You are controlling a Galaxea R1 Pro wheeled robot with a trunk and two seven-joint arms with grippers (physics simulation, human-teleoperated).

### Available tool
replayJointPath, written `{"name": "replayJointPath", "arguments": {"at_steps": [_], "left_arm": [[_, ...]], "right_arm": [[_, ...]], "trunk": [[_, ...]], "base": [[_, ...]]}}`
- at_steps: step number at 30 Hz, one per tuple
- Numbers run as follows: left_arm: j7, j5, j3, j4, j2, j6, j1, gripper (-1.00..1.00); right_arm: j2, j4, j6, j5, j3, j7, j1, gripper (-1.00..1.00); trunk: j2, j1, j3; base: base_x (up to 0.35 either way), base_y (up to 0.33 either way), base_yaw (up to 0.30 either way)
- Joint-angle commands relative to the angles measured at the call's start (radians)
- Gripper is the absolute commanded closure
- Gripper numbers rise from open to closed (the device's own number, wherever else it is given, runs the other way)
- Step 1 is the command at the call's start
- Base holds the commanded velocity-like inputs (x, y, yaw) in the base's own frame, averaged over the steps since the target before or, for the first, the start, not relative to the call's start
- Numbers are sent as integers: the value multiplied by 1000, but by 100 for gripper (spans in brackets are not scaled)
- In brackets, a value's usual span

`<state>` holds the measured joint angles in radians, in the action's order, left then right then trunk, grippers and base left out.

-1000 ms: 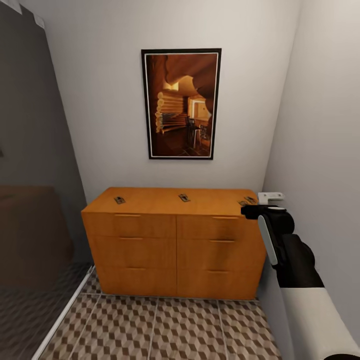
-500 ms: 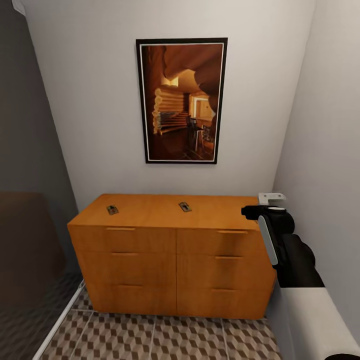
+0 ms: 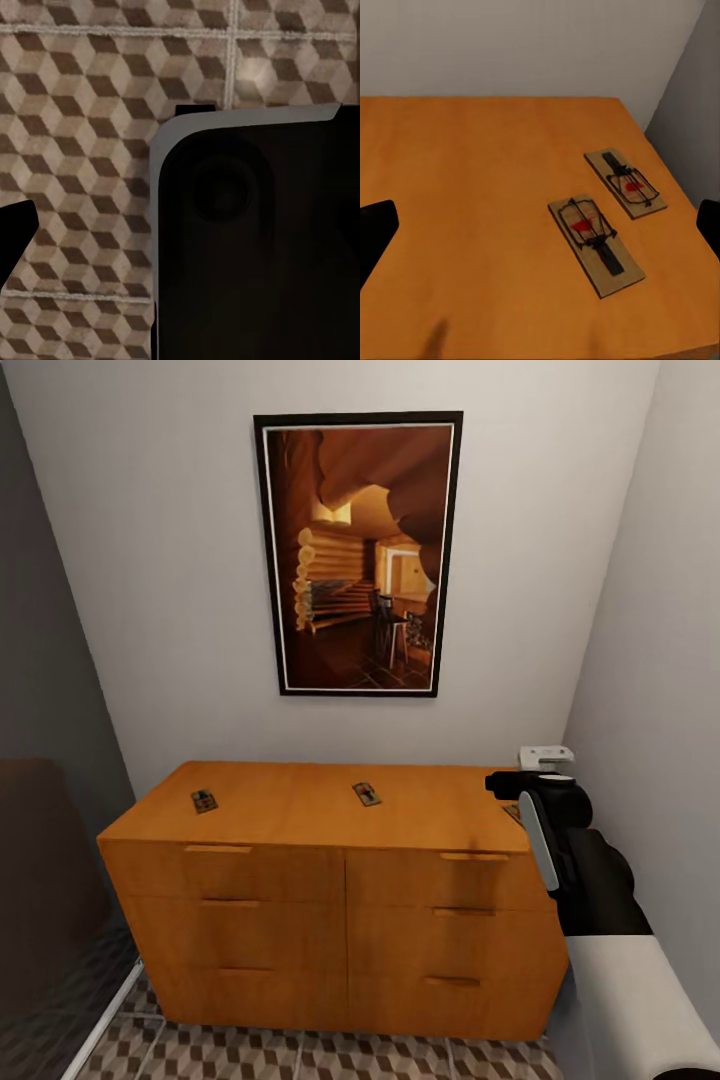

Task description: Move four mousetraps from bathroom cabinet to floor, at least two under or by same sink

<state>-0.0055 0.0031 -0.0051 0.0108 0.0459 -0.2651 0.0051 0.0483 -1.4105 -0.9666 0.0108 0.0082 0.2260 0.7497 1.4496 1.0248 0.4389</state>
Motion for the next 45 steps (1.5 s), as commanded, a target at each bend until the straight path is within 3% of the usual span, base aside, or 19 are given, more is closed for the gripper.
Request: {"name": "replayJointPath", "arguments": {"at_steps": [1,11,14,20,21,26,34,45], "left_arm": [[-1,0,-1,1,0,-5,0,-100],[-1,0,-1,1,0,-5,0,-100],[-1,0,-1,1,0,-5,0,-100],[-1,0,0,1,0,-5,0,-100],[-1,0,0,1,0,-5,0,-100],[-1,0,0,1,0,-5,0,-100],[-1,0,0,1,0,-5,0,-100],[-1,0,-1,1,0,-5,0,-100]], "right_arm": [[1,-1,-5,1,1,3,1,-100],[14,-1,-4,3,0,2,0,-100],[28,-1,-4,4,0,-4,0,-100],[68,-1,-4,2,-3,-81,-1,-100],[86,-1,-4,2,-3,-95,-1,-100],[109,-1,-4,3,-4,-128,-2,-100],[116,-1,-4,2,-4,-189,-4,-100],[124,-1,-4,3,-4,-216,-6,-100]], "trunk": [[0,0,1],[0,0,1],[0,0,1],[0,0,1],[0,0,1],[0,0,1],[0,0,1],[0,0,1]], "base": [[110,-27,0],[30,-7,0],[4,-1,0],[0,0,0],[0,0,0],[0,0,0],[0,0,0],[0,0,0]]}}
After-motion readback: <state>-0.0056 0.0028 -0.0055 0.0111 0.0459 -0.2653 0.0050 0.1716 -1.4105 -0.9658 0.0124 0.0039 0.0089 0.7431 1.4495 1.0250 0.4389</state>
